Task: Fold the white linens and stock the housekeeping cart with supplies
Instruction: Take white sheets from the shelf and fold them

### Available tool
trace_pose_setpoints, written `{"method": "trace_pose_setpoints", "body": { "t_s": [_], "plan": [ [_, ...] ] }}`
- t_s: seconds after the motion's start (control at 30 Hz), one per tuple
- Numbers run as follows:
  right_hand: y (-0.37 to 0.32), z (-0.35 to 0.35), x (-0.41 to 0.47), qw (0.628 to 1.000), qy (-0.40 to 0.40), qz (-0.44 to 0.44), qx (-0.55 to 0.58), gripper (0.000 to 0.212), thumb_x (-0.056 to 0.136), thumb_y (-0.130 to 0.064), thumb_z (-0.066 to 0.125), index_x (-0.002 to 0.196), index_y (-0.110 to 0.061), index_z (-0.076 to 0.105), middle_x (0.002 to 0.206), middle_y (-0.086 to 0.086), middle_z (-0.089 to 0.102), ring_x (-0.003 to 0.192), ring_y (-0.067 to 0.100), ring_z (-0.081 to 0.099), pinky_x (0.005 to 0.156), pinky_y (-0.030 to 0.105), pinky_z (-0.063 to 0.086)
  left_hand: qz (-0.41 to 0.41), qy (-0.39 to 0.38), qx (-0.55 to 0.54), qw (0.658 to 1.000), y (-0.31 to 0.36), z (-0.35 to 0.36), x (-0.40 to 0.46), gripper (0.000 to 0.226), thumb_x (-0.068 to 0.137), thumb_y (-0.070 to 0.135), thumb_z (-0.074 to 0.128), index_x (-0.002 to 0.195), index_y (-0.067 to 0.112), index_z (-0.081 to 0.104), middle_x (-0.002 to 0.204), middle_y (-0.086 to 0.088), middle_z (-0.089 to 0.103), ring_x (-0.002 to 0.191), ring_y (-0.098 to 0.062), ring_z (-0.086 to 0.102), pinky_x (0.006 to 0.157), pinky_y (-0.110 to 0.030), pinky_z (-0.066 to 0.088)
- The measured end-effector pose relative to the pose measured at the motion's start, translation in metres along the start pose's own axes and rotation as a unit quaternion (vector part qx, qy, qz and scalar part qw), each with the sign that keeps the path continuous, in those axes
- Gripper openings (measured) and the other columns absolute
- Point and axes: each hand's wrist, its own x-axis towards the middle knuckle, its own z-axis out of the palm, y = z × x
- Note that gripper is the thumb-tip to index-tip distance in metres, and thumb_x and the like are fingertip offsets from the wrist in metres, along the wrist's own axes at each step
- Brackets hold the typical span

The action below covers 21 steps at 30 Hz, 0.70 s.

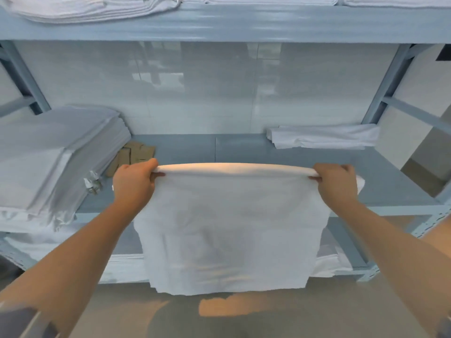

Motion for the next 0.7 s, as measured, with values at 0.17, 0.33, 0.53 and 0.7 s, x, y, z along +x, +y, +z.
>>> {"method": "trace_pose_setpoints", "body": {
  "t_s": [0.17, 0.33, 0.53, 0.7],
  "plan": [
    [0.000, 0.015, 0.021, 0.998, -0.057, -0.012, -0.011, 0.020, 0.091, -0.006, 0.053, 0.084, -0.022, 0.063, 0.073, -0.006, 0.058, 0.087, 0.026, 0.060, 0.100, 0.035, 0.019, 0.033, -0.039, 0.003, 0.999, -0.012, 0.018, 0.013, 0.015, 0.078, 0.005, 0.056, 0.066, 0.011, 0.049, 0.062, -0.004, 0.067, 0.056, -0.030, 0.060, 0.058, -0.029, 0.025],
    [0.002, 0.020, 0.084, 0.998, -0.046, -0.038, -0.016, 0.022, 0.088, 0.000, 0.051, 0.087, -0.022, 0.050, 0.081, -0.011, 0.067, 0.086, 0.023, 0.061, 0.097, 0.038, 0.022, 0.034, -0.050, 0.024, 0.998, -0.033, 0.043, 0.071, 0.017, 0.088, 0.018, 0.066, 0.077, 0.008, 0.058, 0.069, -0.017, 0.063, 0.063, -0.036, 0.062, 0.051, -0.029, 0.028],
    [0.001, 0.057, 0.195, 0.997, -0.040, -0.040, -0.045, 0.039, 0.072, 0.011, 0.042, 0.092, -0.023, 0.041, 0.094, -0.011, 0.072, 0.090, 0.018, 0.062, 0.094, 0.038, 0.023, 0.042, -0.120, 0.046, 0.991, -0.062, 0.113, 0.169, 0.016, 0.097, 0.027, 0.050, 0.090, 0.014, 0.054, 0.093, -0.012, 0.066, 0.082, -0.034, 0.062, 0.064, -0.037, 0.047],
    [0.003, 0.133, 0.253, 0.997, -0.038, -0.043, -0.056, 0.022, 0.083, 0.004, 0.053, 0.090, -0.016, 0.051, 0.089, -0.004, 0.073, 0.086, 0.022, 0.063, 0.083, 0.035, 0.028, 0.052, -0.090, 0.105, 0.989, -0.075, 0.196, 0.208, 0.019, 0.097, 0.030, 0.050, 0.088, 0.014, 0.057, 0.083, -0.011, 0.064, 0.081, -0.032, 0.058, 0.063, -0.032, 0.032]
  ]
}}
